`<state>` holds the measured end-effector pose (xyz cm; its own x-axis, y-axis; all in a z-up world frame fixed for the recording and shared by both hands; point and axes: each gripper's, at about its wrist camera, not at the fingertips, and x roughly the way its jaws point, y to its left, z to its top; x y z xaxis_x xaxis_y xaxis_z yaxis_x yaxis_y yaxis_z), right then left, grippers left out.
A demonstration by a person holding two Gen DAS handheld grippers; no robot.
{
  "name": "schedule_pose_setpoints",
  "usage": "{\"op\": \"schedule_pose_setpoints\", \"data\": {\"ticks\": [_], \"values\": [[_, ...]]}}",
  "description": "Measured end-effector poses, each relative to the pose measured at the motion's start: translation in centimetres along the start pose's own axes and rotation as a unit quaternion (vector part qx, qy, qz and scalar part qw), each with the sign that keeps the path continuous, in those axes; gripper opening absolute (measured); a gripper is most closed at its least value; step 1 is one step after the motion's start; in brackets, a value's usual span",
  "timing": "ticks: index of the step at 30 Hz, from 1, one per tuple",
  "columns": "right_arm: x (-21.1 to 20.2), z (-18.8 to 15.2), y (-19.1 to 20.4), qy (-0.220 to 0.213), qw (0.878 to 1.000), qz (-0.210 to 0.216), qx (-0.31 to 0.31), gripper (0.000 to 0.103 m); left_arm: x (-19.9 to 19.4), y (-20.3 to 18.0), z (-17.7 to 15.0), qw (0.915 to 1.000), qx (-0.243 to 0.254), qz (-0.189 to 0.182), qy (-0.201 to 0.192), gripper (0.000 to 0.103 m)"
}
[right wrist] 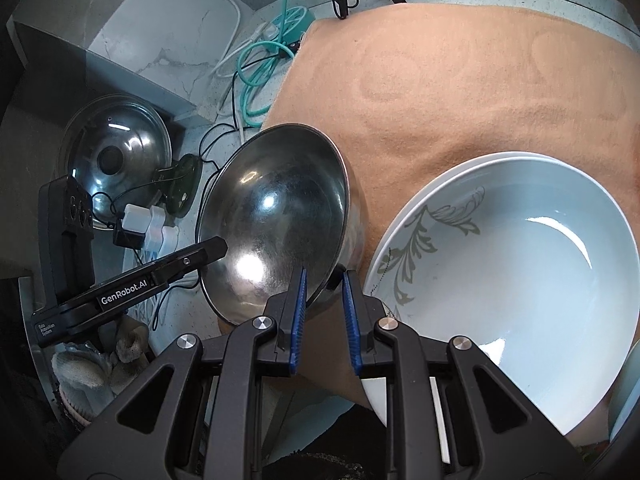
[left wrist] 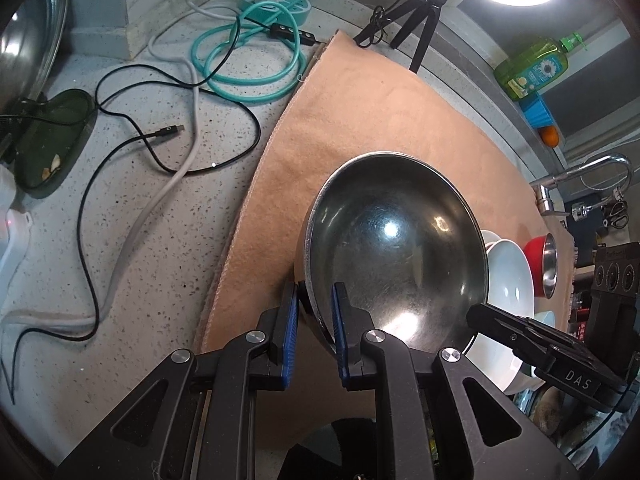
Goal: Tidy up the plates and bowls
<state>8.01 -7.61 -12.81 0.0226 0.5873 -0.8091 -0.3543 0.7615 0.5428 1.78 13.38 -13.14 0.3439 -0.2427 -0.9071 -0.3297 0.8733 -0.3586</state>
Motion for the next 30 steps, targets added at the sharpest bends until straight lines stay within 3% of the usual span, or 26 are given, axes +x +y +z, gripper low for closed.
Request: {"op": "schedule_pose_setpoints", "data": {"ticks": [10, 21, 30], "values": [[0.1, 0.0, 0.0, 0.004, 1.000, 0.000, 0.003, 0.019, -0.2, 0.2, 0.1, 1.0000, -0.005, -0.006, 0.002, 0.014], [-1.6, 0.1, -0.4, -0.020, 1.000, -0.008, 0.002, 0.019, -1.7, -0.6, 0.8, 0.9997, 0.009, 0.005, -0.024, 0.014], [-4.6, -0.3, -0.9, -0.052, 0.999, -0.002, 0.006, 0.019, -3.8, -2.9, 1.2, 0.9980, 0.025, -0.025, -0.053, 0.014]]}}
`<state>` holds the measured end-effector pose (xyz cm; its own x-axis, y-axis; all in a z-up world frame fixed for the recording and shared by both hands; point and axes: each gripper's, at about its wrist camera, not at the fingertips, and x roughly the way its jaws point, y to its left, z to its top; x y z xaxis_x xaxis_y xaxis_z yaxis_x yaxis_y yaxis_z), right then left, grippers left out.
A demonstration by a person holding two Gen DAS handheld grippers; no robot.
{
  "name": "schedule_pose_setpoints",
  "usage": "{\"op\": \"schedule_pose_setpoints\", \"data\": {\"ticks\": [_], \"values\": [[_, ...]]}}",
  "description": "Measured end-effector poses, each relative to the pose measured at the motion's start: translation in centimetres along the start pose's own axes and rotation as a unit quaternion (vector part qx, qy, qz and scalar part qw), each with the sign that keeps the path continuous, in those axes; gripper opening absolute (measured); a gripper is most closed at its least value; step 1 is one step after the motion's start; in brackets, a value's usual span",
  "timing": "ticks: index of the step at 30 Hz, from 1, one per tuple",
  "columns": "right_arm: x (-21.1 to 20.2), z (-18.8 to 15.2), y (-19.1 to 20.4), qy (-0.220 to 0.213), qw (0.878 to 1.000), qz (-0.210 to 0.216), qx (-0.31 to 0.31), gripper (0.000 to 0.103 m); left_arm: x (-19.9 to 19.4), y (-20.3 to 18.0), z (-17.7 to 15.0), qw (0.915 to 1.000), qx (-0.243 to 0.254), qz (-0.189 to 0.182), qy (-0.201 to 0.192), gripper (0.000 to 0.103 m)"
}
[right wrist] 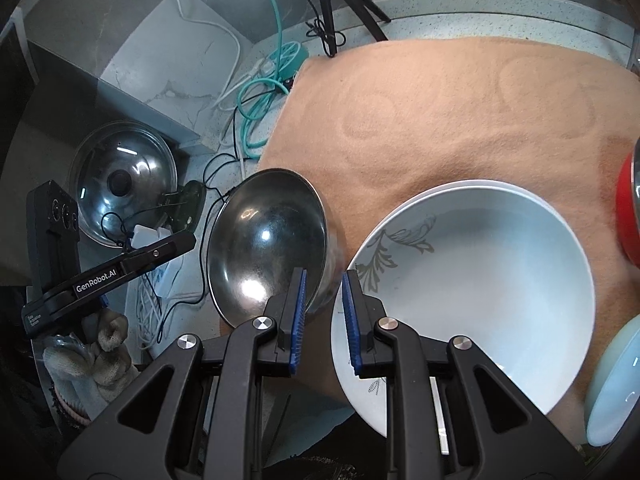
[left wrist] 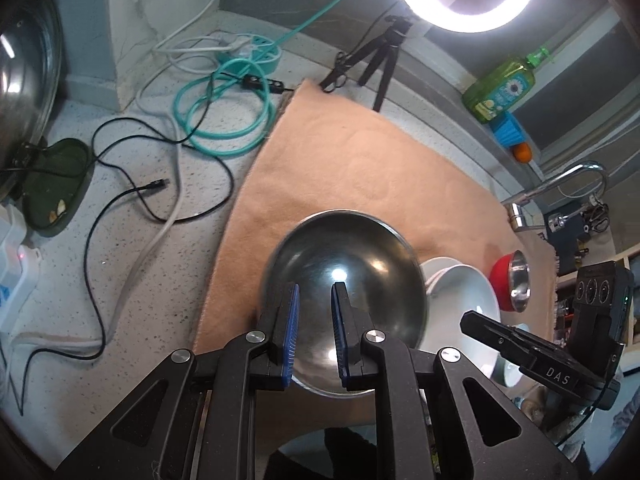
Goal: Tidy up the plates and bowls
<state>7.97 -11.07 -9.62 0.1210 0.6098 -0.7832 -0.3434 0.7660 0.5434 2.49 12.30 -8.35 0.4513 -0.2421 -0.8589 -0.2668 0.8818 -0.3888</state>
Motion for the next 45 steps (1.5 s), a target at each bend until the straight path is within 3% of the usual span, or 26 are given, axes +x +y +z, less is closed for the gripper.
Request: {"op": "schedule_pose_setpoints", "data": {"ticks": [7, 16, 27, 29, 31, 35, 45], "values": [[-3.5, -0.9, -1.2, -0.033, 0.999, -0.015, -0.006, 0.019, 1.1, -4.3, -0.2, 0.9985, 0.039, -0.037, 0.012, 0.014], [-8.5, -2.7, -6.3, -0.076, 0.995, -0.030, 0.055, 0.019, 4.8, -11.8, -0.2, 0.9892, 0.109, -0.081, 0.056, 0.014], [-14.5, -5.5, -14.6, -0.140, 0.974, -0.077, 0.162, 0.019, 9.4, -20.8, -0.9, 0.9695, 0.182, -0.126, 0.105, 0.014], [-15.2, -5.8, -16.1, -0.150, 0.968, -0.091, 0.179, 0.026, 10.0, -22.3, -0.9, 0.9662, 0.192, -0.132, 0.110, 0.014], [-15.7, -6.1, -17.6, -0.161, 0.962, -0.097, 0.200, 0.031, 10.5, -23.6, -0.9, 0.9645, 0.202, -0.131, 0.109, 0.014], [-16.2, -6.0, -20.2, -0.173, 0.953, -0.106, 0.225, 0.032, 12.0, -25.5, -0.3, 0.9632, 0.206, -0.132, 0.111, 0.014], [-15.0, -4.4, -24.5, -0.170, 0.943, -0.105, 0.267, 0.032, 15.4, -28.4, 0.6, 0.9622, 0.217, -0.114, 0.119, 0.014]]}}
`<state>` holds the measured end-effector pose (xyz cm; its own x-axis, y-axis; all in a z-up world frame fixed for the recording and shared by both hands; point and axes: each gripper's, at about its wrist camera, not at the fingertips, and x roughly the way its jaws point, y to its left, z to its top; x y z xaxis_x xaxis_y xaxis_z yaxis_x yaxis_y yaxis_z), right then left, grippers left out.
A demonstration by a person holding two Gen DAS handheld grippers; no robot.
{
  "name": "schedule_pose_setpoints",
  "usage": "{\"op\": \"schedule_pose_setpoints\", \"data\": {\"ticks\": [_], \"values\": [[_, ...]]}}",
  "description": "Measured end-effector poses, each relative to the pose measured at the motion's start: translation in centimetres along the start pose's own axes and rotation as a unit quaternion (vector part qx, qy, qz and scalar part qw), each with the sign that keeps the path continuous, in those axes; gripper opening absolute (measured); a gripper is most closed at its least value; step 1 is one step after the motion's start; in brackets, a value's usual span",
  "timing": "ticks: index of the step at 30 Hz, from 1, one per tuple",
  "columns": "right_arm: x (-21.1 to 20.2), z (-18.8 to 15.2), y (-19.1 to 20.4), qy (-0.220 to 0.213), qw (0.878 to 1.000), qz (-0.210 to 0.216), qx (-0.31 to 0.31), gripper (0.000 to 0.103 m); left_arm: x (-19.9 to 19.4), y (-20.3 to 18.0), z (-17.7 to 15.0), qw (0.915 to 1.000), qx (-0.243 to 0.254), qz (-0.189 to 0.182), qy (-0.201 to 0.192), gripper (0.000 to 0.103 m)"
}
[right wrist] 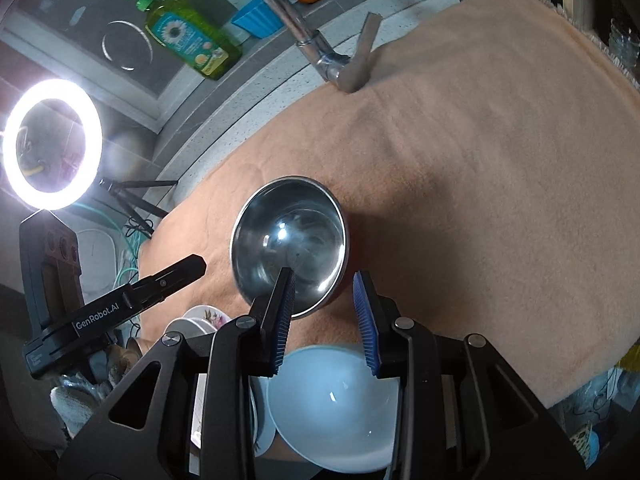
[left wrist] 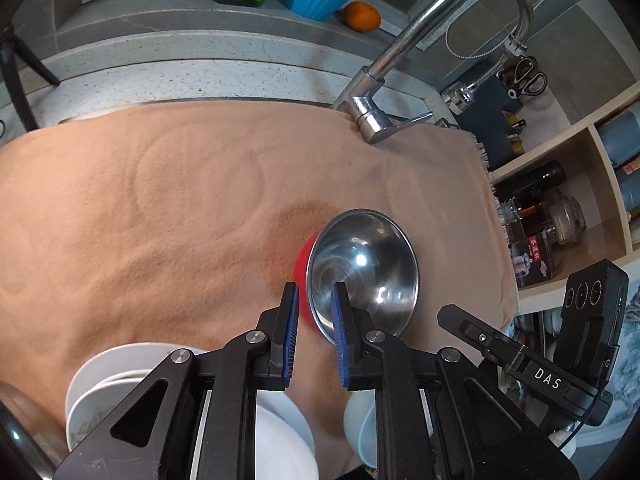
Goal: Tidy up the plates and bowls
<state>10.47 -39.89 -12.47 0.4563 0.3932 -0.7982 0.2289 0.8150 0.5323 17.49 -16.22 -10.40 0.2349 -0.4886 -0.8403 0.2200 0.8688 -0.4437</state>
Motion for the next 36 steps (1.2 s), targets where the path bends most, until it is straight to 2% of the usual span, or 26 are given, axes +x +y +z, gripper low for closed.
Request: {"op": "schedule_pose_setpoints", "data": {"ticks": [12, 14, 22, 31, 36], "values": [[3.2, 0.9, -1.2, 0.025, 0.999, -0.006, 0.023, 0.031, 2.5, -0.3, 0.8, 0.9997, 0.000, 0.010, 0.021, 0.014], [3.6, 1.0, -1.4, 0.028, 0.999, -0.007, 0.025, 0.024, 2.8, -0.4, 0.9, 0.9997, 0.002, 0.013, 0.022, 0.014], [4.8, 1.3, -1.8, 0.039, 0.999, 0.000, 0.031, 0.012, 3.3, -0.5, 1.1, 0.9994, 0.008, 0.025, 0.024, 0.009], [4.6, 1.3, -1.3, 0.034, 0.999, -0.009, 0.020, 0.012, 2.9, -0.3, 0.9, 0.9995, 0.001, 0.025, 0.021, 0.009], [3.9, 1.3, -0.7, 0.030, 0.999, 0.001, 0.018, 0.012, 1.6, 0.0, 0.6, 0.9998, -0.004, 0.017, 0.012, 0.009]]}}
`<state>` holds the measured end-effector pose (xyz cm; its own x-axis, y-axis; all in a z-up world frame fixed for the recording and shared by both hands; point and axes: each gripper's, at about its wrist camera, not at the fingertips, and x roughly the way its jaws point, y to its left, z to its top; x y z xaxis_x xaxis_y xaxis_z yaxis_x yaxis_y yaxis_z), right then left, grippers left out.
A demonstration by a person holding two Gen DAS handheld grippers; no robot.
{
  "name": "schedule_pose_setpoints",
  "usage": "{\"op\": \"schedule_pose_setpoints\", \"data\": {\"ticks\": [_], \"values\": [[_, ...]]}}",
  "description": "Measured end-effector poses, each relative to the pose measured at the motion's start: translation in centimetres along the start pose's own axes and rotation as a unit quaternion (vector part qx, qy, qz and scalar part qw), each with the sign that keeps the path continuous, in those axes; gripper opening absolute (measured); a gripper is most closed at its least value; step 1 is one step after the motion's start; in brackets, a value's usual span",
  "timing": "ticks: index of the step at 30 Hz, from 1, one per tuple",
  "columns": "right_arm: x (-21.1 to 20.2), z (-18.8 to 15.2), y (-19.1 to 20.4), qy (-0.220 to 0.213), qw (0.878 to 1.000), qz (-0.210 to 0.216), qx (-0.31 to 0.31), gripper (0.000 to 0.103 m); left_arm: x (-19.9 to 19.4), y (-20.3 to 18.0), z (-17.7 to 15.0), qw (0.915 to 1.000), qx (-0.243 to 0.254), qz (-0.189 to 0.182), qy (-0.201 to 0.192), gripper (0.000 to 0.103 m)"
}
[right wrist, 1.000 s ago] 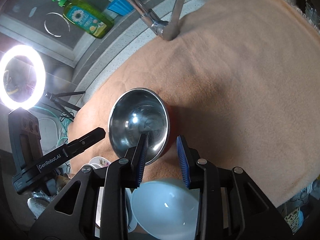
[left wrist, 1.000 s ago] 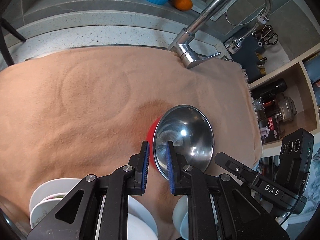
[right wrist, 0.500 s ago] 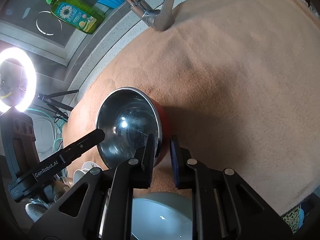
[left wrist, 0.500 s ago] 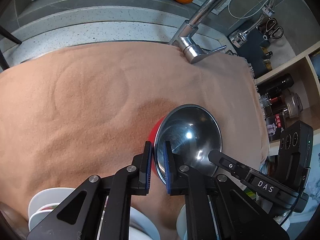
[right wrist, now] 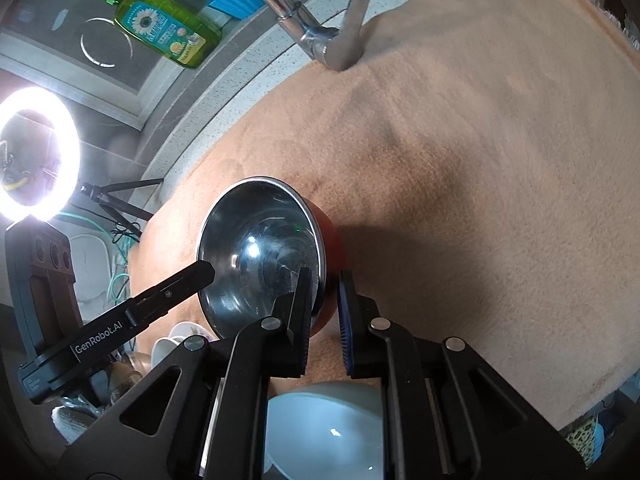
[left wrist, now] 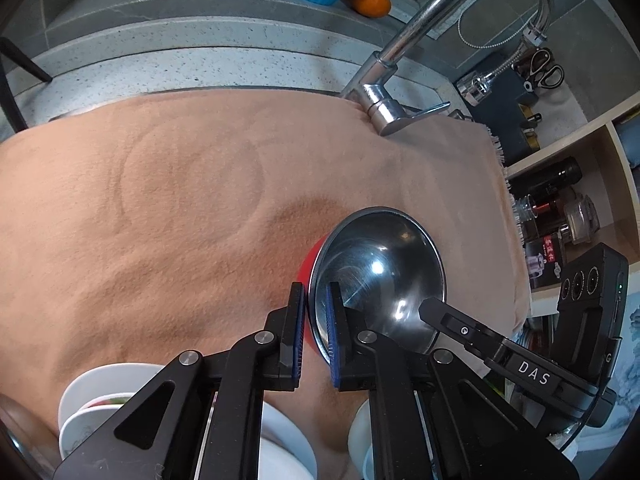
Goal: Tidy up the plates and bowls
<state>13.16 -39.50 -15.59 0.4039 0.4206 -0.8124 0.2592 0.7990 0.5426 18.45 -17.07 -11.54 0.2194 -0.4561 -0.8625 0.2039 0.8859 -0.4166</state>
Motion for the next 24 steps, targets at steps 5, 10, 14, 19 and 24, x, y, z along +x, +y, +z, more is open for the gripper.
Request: {"op": "schedule_pose_setpoints", "data": {"ticks": [5, 10, 14, 19, 24], "values": [[-0.9, -0.4, 1.4, -0.004, 1.000, 0.008, -0.016, 0.012, -1.8, 0.5, -0.6, 0.9999, -0.002, -0.003, -0.014, 0.009], [-1.7, -1.1, 3.4, -0.006, 0.999, 0.018, -0.041, 0.013, -4.1, 1.4, -1.5, 0.9993, -0.012, -0.004, -0.034, 0.009], [-2.2, -1.9, 5.3, -0.004, 0.997, 0.031, -0.066, 0.013, -6.0, 2.5, -2.5, 0.9985, -0.024, -0.004, -0.048, 0.009], [-2.4, -3.1, 7.9, 0.005, 0.994, 0.045, -0.098, 0.013, -8.5, 4.0, -4.1, 0.9969, -0.038, 0.004, -0.068, 0.009], [-2.0, -4.6, 10.7, 0.020, 0.990, 0.060, -0.129, 0.013, -10.9, 6.5, -6.2, 0.9928, -0.077, -0.002, -0.091, 0.009]]}}
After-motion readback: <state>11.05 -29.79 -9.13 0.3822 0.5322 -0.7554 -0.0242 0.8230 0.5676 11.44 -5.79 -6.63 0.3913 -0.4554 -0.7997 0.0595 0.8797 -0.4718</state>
